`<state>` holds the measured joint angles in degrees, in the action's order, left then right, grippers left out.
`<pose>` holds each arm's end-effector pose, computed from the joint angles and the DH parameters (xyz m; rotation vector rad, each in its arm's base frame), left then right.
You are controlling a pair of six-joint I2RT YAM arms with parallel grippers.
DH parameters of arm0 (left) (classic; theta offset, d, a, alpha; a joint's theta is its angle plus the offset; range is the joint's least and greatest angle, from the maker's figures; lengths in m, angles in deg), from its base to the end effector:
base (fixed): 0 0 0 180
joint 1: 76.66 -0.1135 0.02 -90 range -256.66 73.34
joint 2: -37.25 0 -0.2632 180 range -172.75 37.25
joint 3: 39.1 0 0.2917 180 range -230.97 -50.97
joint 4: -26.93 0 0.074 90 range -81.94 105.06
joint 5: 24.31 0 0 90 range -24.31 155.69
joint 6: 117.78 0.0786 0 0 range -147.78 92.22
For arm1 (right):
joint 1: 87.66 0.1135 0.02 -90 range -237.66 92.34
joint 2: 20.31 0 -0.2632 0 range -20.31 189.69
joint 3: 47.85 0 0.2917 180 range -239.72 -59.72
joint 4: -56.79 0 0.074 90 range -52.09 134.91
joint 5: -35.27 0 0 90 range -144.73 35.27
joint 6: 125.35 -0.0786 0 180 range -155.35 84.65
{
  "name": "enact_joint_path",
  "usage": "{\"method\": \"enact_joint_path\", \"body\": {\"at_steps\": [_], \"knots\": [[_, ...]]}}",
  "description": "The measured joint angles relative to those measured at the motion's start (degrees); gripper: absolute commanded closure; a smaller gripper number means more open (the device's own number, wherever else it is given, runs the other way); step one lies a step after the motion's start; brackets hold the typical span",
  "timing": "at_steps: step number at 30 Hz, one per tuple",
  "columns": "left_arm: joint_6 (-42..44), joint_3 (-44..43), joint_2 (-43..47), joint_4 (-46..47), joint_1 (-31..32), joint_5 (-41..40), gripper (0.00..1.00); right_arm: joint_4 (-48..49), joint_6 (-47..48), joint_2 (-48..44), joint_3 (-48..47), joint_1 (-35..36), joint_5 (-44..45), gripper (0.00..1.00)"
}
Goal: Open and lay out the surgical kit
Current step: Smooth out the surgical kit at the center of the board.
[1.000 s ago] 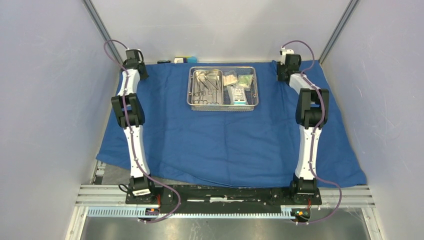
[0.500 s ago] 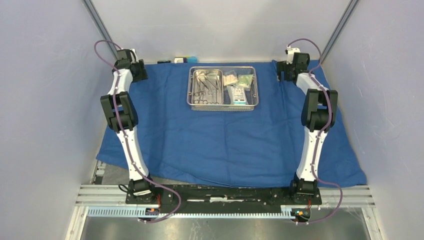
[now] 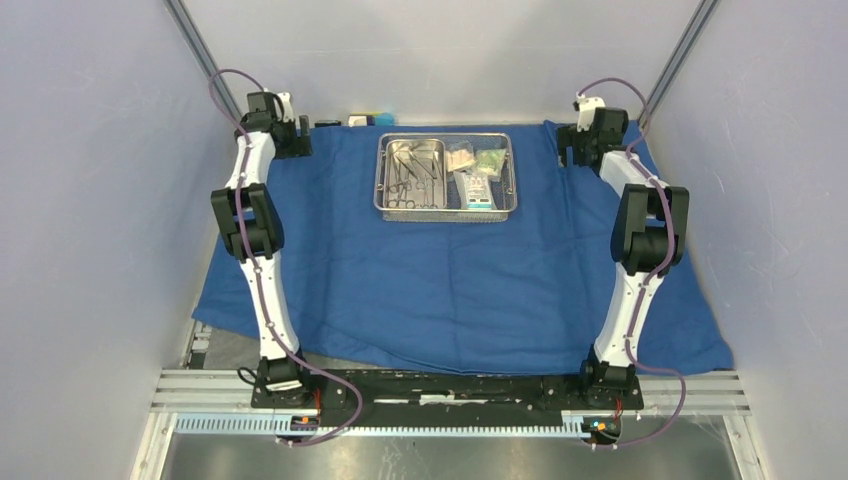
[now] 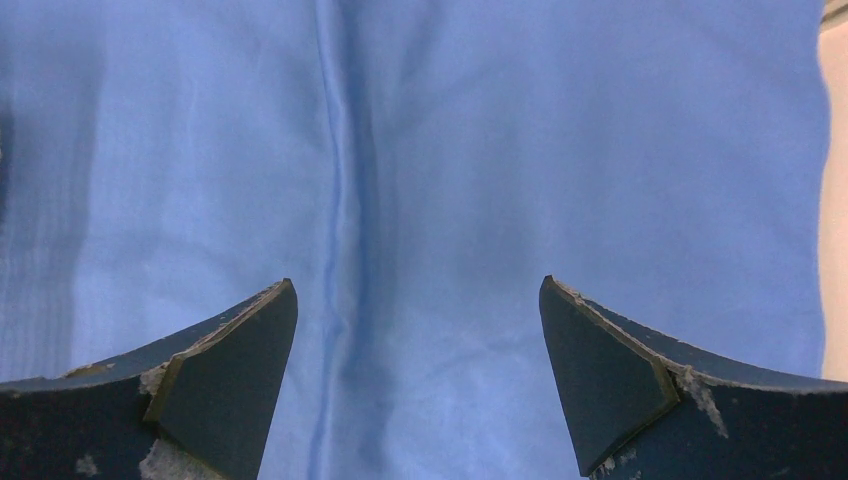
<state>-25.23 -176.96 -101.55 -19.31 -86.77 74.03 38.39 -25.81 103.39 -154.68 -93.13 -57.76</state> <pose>0.6053 0.0964 0.1708 -0.0891 2.3824 -0.0697 0.5675 -0.0502 0.1598 -0.1076 2.1842 -0.0905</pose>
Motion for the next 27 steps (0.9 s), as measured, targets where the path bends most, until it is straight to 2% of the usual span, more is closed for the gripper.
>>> {"method": "enact_joint_path", "body": {"at_steps": [4,8,16,27], "knots": [[3.2,-6.6,-5.7,-4.1,0.3,-2.8,0.13,-0.9,0.5,0.0,1.6,-0.2,-0.1,0.03],[6.1,-8.4,-8.8,-7.6,0.1,-5.1,0.13,-1.3,0.9,0.0,2.1,-0.3,-0.1,0.03],[13.7,-11.2,-9.7,-10.8,0.0,-10.8,0.16,-1.4,0.7,0.0,2.0,-0.3,2.1,0.03],[18.4,-9.2,-9.0,-9.2,-0.2,-12.1,0.22,-3.6,-3.1,8.9,-9.2,-1.7,12.2,0.01]]}}
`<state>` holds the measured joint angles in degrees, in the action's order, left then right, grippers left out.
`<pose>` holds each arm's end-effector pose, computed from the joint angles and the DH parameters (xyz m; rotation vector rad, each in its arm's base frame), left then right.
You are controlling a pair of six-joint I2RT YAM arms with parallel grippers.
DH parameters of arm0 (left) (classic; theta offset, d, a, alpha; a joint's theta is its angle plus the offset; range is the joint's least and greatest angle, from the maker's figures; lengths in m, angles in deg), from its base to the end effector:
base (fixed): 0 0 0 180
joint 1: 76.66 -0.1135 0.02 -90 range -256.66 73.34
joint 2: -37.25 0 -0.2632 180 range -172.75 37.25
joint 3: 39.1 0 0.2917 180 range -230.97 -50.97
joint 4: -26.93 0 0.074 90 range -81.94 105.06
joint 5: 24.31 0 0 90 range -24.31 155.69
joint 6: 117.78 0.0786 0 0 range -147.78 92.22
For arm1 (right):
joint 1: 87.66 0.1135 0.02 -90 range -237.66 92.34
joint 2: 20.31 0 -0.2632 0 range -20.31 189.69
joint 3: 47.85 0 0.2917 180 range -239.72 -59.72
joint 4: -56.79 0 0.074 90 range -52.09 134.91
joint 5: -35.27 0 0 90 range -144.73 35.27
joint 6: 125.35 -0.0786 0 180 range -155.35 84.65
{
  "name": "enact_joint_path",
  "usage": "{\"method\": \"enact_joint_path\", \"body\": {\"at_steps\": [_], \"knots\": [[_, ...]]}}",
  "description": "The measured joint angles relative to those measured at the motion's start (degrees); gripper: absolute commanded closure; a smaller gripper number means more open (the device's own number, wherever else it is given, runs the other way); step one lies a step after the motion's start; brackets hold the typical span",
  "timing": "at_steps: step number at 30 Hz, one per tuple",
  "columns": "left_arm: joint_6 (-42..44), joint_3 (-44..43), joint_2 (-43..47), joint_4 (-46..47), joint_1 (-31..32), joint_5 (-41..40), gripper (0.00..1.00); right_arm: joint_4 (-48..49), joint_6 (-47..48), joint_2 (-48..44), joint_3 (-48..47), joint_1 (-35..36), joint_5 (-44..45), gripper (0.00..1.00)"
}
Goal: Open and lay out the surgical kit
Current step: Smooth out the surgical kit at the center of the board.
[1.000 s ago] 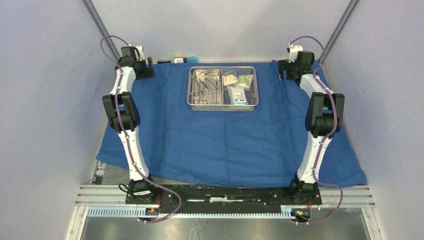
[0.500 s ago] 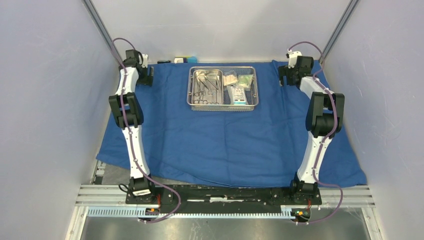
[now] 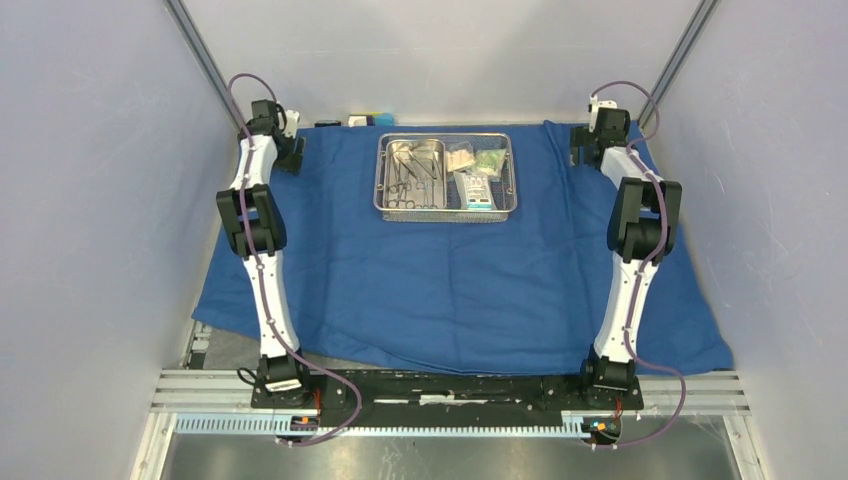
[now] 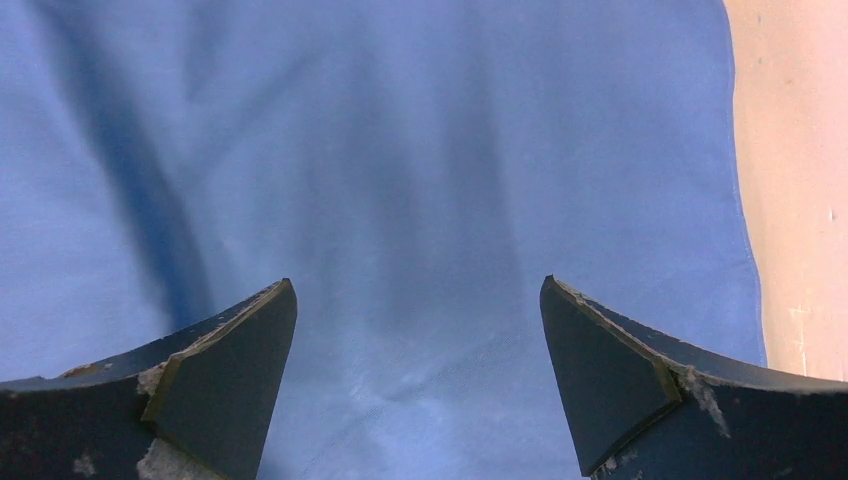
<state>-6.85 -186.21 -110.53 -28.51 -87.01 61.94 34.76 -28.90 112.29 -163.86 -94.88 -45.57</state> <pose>0.6083 0.1163 0.1239 0.2117 2.5652 0.2925 0.5899 -0.0873 0.1293 0.1019 2.2504 -0.3079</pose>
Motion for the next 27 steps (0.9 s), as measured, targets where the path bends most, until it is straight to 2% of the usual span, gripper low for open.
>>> {"method": "enact_joint_path", "body": {"at_steps": [8,16,22,27], "knots": [[0.9,4.1,2.0,2.8,-2.0,0.9,0.22,-2.7,1.6,4.0,-4.0,-0.5,4.7,0.01],[1.7,12.4,6.4,7.0,-3.5,0.9,0.22,-3.8,2.8,4.9,-5.7,-0.4,6.0,0.01],[2.6,18.4,9.7,9.5,-5.5,1.0,0.23,-0.6,2.9,2.8,-1.4,-0.3,6.9,0.01],[2.8,19.7,10.4,10.0,-7.6,1.6,0.23,1.3,4.9,0.7,2.4,0.9,10.2,0.01]]}}
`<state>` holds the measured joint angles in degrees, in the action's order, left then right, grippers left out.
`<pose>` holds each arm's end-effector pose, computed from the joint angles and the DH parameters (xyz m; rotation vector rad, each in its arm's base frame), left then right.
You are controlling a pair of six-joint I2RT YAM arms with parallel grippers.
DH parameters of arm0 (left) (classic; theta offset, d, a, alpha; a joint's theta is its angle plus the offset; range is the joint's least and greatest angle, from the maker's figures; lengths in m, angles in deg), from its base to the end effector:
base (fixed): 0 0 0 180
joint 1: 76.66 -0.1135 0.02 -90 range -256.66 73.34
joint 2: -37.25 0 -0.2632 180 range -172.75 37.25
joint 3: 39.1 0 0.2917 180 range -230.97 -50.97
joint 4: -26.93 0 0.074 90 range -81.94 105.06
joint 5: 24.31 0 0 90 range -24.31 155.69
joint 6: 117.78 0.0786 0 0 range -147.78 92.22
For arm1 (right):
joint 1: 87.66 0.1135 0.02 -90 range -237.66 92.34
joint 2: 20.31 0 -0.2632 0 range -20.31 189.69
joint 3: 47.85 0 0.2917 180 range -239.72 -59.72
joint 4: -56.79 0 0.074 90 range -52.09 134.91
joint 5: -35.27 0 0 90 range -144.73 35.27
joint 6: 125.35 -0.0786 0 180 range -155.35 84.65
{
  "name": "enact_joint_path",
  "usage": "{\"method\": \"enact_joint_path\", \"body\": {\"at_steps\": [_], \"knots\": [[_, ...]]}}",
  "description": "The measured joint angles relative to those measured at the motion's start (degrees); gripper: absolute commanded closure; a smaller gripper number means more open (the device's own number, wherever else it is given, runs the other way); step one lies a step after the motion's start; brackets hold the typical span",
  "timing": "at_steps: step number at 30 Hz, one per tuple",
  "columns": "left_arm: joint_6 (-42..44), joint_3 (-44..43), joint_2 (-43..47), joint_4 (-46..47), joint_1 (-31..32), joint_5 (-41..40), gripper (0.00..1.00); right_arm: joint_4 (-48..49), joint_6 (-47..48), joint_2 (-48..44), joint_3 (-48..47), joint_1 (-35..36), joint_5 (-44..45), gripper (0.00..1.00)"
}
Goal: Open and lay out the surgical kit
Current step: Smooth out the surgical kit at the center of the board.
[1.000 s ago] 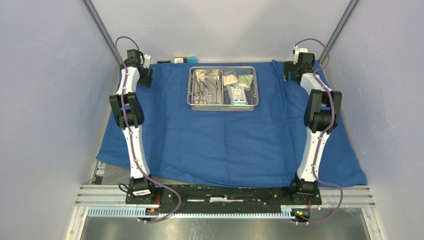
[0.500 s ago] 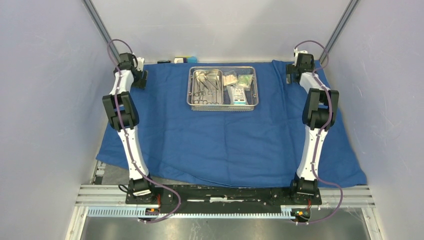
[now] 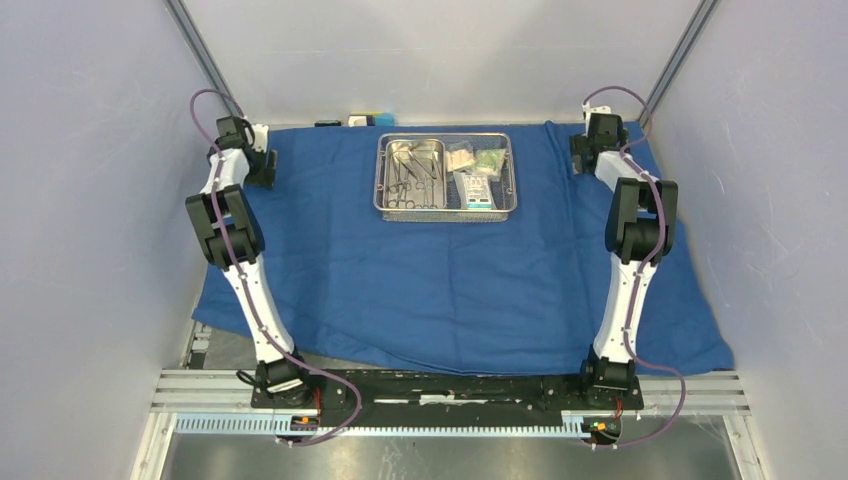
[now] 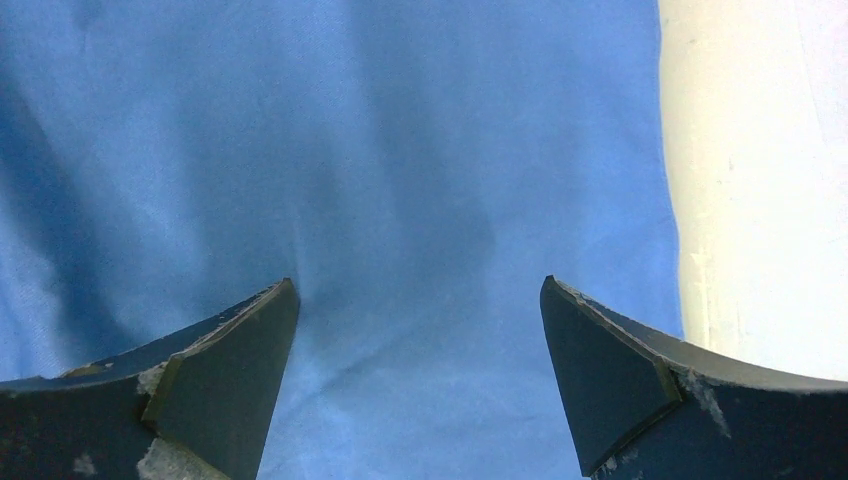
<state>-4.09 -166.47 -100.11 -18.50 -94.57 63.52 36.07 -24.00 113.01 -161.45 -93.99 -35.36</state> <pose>0.5581 0.1835 0.1156 0.1145 2.5684 0.3297 0.5815 -0.0907 0.1105 0.0796 2.2859 -0.5463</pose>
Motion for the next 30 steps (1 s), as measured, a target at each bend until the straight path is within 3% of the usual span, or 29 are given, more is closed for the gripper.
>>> {"method": "enact_joint_path", "body": {"at_steps": [13,21,30], "knots": [[0.0,3.4,1.7,2.6,-2.0,3.7,0.22,8.2,9.6,-3.1,8.5,4.5,11.5,0.01],[-0.1,3.4,1.7,2.6,-2.3,4.5,0.2,12.5,7.5,-13.6,21.9,4.5,3.0,0.01],[-0.3,3.4,1.8,2.4,-2.6,5.4,0.2,14.8,4.3,-13.2,17.6,4.5,-5.0,0.01]]}}
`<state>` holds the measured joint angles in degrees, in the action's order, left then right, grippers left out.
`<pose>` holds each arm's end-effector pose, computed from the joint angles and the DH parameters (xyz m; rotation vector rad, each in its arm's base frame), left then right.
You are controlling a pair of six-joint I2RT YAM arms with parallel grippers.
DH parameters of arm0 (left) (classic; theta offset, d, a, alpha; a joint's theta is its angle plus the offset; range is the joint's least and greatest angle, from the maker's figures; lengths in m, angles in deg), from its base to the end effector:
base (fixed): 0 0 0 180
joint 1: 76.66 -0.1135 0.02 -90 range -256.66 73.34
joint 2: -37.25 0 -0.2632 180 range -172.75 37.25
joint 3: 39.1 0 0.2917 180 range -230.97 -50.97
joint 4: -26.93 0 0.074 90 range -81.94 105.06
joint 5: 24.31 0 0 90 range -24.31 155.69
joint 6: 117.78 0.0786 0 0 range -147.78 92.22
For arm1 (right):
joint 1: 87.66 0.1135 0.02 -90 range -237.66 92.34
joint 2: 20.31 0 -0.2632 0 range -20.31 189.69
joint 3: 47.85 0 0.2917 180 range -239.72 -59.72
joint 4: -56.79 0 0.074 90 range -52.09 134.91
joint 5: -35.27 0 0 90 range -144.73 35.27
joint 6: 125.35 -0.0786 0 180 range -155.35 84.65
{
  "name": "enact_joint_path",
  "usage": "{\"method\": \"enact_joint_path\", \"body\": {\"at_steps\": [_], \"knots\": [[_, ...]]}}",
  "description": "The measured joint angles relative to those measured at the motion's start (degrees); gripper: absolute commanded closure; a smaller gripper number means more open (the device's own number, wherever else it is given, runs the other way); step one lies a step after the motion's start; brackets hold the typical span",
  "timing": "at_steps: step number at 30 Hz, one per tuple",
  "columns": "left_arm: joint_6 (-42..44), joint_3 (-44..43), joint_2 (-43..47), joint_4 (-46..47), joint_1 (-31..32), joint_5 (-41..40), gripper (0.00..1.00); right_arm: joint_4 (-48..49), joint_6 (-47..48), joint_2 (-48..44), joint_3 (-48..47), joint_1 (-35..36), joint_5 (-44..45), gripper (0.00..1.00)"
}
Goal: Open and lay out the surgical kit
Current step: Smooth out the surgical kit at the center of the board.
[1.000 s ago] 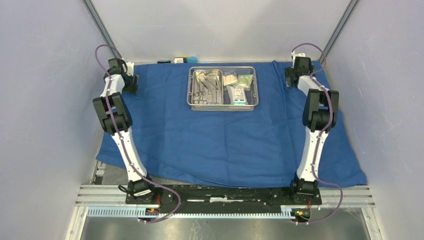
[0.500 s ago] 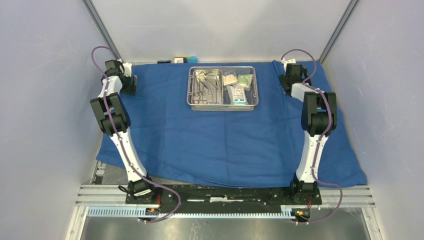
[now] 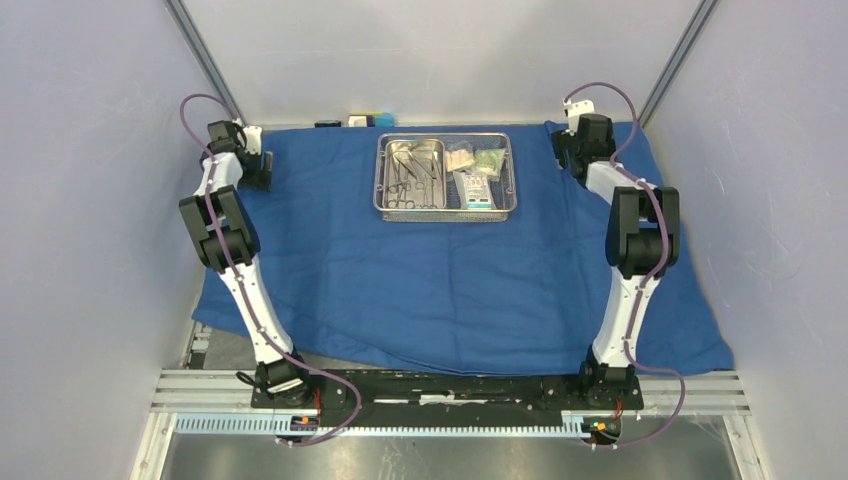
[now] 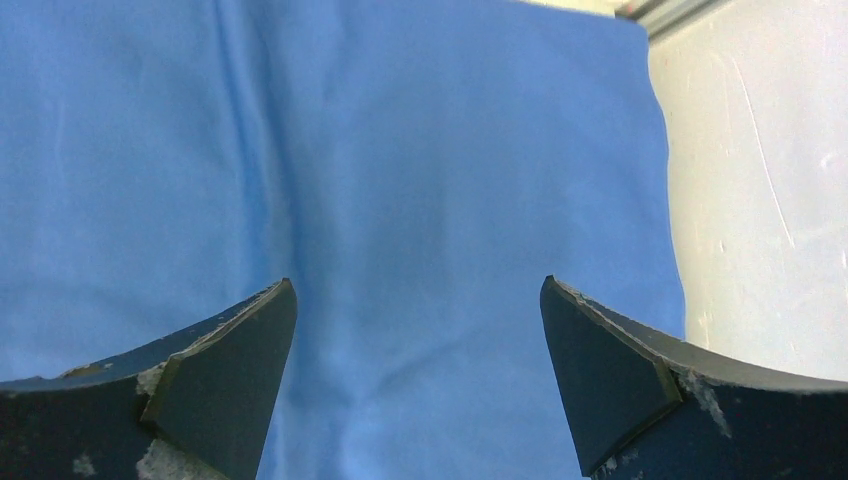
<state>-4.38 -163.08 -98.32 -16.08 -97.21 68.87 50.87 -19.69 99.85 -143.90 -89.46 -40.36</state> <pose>0.5465 0.2002 0.1149 0.0856 2.5370 0.2378 0.5476 -0.0367 0.1468 -0.1019 2.1056 -0.4461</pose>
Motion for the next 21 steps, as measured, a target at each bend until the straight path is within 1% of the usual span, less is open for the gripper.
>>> {"method": "enact_joint_path", "body": {"at_steps": [4,6,11,21], "knots": [[-0.3,0.0,0.0,-0.1,0.0,0.0,0.2,-0.5,-0.3,5.5,-6.6,0.0,-0.2,0.01],[-0.6,0.0,0.1,-0.2,0.0,0.0,0.2,-1.0,-0.4,7.7,-8.5,0.0,-0.1,0.01],[-0.8,0.0,0.1,-0.4,0.0,-0.1,0.2,-5.0,-0.5,14.2,-15.5,-0.1,1.4,0.01],[-0.9,0.0,0.1,-0.5,0.0,-0.1,0.2,-12.2,1.6,16.8,-22.2,-0.9,7.5,0.01]]}}
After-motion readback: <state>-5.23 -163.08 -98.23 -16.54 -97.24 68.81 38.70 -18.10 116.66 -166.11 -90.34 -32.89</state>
